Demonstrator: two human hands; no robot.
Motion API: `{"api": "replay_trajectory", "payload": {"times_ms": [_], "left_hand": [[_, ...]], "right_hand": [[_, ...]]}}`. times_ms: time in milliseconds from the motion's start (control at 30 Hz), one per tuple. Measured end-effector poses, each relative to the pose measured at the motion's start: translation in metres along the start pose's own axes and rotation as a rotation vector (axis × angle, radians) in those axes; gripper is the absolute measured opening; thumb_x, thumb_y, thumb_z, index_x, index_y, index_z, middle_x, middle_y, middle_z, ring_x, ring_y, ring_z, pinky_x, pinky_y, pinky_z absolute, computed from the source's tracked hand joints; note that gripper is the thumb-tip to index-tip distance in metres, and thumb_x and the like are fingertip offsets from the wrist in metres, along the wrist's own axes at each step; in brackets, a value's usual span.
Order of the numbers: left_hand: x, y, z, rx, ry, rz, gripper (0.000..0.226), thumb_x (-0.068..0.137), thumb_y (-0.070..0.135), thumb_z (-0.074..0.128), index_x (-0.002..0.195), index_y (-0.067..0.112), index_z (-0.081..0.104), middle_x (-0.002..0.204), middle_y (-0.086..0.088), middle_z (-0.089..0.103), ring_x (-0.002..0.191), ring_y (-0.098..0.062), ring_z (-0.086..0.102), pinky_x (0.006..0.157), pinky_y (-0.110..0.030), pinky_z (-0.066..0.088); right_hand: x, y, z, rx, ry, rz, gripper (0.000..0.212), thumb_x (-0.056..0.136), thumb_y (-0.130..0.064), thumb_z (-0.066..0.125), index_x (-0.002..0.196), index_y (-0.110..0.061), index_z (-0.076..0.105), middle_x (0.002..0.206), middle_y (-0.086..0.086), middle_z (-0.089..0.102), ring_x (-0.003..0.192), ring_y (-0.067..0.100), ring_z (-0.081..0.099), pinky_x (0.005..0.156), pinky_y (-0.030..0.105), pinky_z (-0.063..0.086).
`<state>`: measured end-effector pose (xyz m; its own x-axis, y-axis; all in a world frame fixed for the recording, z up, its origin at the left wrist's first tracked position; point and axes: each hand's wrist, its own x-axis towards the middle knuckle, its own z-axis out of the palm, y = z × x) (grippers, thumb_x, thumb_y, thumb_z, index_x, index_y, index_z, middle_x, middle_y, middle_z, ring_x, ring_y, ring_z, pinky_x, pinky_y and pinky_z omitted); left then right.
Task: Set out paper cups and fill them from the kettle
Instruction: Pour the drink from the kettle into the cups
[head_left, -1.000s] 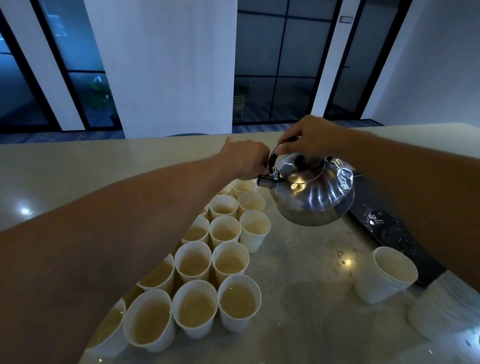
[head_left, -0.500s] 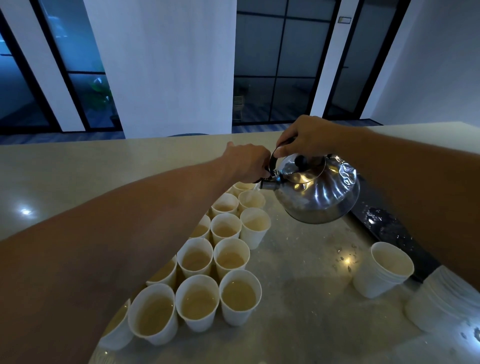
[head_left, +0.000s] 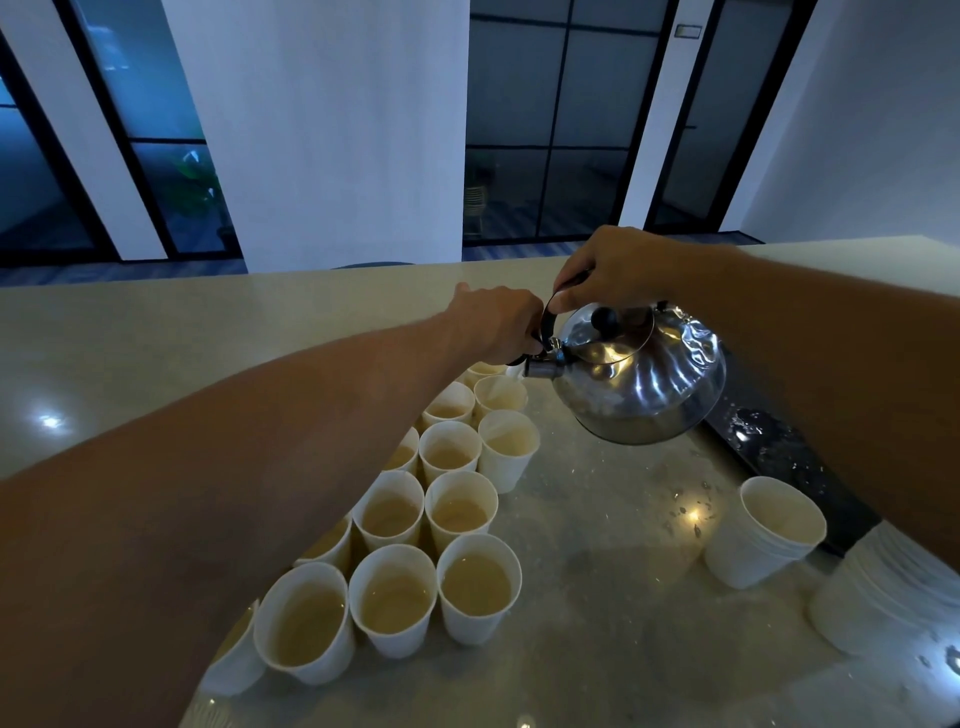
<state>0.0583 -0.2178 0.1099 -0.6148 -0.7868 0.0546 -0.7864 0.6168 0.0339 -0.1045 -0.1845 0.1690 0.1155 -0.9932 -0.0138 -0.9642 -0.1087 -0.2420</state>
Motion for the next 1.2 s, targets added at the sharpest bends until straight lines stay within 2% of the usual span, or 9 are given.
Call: {"api": "replay_trajectory", "payload": {"times_ms": [267, 433, 700, 867, 1000, 1200], "left_hand": [[-0.001, 0.001, 0.002, -0.008, -0.023, -0.022, 0.032, 0.096, 0.048, 0.055, 0.121, 0.028, 0.059, 0.109, 0.003, 0.065, 0.094, -0.020, 0.051, 0.095, -0.046, 0.035], [0.001, 0.000, 0.007, -0.023, -0.031, -0.026, 0.030, 0.096, 0.047, 0.055, 0.119, 0.028, 0.060, 0.105, 0.004, 0.064, 0.093, -0.021, 0.053, 0.093, -0.046, 0.035], [0.002, -0.004, 0.012, -0.036, -0.030, -0.032, 0.031, 0.096, 0.047, 0.055, 0.120, 0.027, 0.059, 0.109, 0.003, 0.065, 0.094, -0.021, 0.053, 0.097, -0.048, 0.035], [0.002, -0.006, 0.011, -0.044, -0.010, -0.049, 0.028, 0.095, 0.047, 0.057, 0.114, 0.026, 0.060, 0.103, 0.004, 0.063, 0.094, -0.020, 0.052, 0.096, -0.047, 0.035], [0.001, -0.009, 0.007, -0.068, 0.036, -0.046, 0.023, 0.093, 0.046, 0.061, 0.106, 0.028, 0.061, 0.102, 0.005, 0.062, 0.095, -0.019, 0.053, 0.087, -0.043, 0.034], [-0.008, -0.007, -0.010, -0.055, 0.070, -0.034, 0.021, 0.091, 0.043, 0.064, 0.105, 0.028, 0.064, 0.102, 0.003, 0.063, 0.096, -0.020, 0.052, 0.090, -0.046, 0.038]], "right_hand": [[-0.001, -0.002, 0.004, -0.010, -0.005, 0.001, 0.024, 0.087, -0.041, 0.072, 0.106, -0.027, 0.075, 0.089, -0.016, 0.066, 0.084, 0.003, 0.057, 0.068, 0.022, 0.039], [0.000, -0.006, 0.006, -0.055, -0.021, -0.007, 0.028, 0.087, -0.043, 0.071, 0.109, -0.026, 0.075, 0.095, -0.011, 0.068, 0.091, 0.010, 0.059, 0.079, 0.028, 0.042], [-0.001, -0.009, 0.012, -0.053, -0.020, -0.006, 0.031, 0.089, -0.042, 0.070, 0.113, -0.023, 0.073, 0.100, -0.007, 0.068, 0.094, 0.012, 0.059, 0.079, 0.028, 0.040], [-0.003, -0.004, 0.013, 0.004, 0.016, -0.005, 0.027, 0.088, -0.042, 0.070, 0.109, -0.026, 0.074, 0.092, -0.015, 0.065, 0.087, 0.006, 0.057, 0.069, 0.021, 0.039], [-0.009, 0.000, 0.016, 0.101, 0.072, -0.023, 0.025, 0.088, -0.039, 0.071, 0.109, -0.025, 0.075, 0.100, -0.011, 0.067, 0.085, 0.002, 0.055, 0.067, 0.014, 0.036], [-0.021, 0.000, 0.005, 0.173, 0.108, -0.020, 0.015, 0.085, -0.041, 0.073, 0.099, -0.033, 0.075, 0.084, -0.023, 0.064, 0.081, 0.000, 0.058, 0.065, 0.017, 0.039]]}}
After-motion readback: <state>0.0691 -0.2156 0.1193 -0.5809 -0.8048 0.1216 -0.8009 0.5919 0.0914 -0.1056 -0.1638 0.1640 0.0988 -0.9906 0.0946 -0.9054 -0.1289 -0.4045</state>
